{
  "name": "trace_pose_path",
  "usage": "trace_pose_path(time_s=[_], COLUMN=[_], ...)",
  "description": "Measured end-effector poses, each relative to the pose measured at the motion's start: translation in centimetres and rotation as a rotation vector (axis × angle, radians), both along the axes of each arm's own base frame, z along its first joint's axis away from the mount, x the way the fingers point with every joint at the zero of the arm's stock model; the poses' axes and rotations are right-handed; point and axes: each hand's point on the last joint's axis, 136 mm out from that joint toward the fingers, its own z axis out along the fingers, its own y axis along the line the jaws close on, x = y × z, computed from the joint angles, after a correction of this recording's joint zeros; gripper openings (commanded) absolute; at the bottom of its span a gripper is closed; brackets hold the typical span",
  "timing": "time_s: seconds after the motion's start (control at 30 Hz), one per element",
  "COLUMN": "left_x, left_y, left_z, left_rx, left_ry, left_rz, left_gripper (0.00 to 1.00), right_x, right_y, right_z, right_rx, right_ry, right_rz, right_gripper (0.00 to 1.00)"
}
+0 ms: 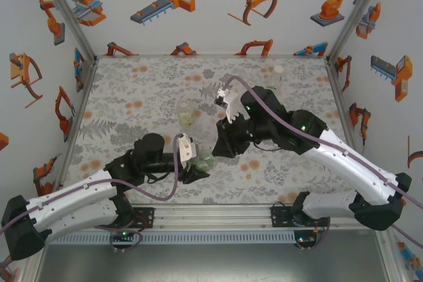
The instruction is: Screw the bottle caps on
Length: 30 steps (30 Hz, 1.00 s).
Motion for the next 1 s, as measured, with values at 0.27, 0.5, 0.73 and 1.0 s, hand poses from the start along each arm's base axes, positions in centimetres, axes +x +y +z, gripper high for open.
trace_pose_path(time_s=[0.27,0.5,0.73,1.0], left_x=[0.7,1.5,2.6,3.3], left_y=[0.3,0.6,0.7,0.4], left_z=[-0.5,-1.1,-1.2,0.7], left_rx=[0.026,0.055,0.068,0.026], left_ry=[-0.019,-0.043,-0.060,-0.097], left_rz=[0.040,0.080,0.137,0.163], left_gripper=[0.00,0.00,0.00,0.00], right_x=[1.2,1.9,1.3,2.3], right_y=[-0.1,-0.5,-1.1,-2.8], right_z=[-1.1,-2.1,-3.8,-4.8], right_rx=[-0.007,-0.031,-0.078,-0.118], right_ry=[0.189,0.290,0.358,0.350], right_rz=[-0.202,-0.334,-0.386,-0.456], right_gripper=[0.00,0.00,0.00,0.00])
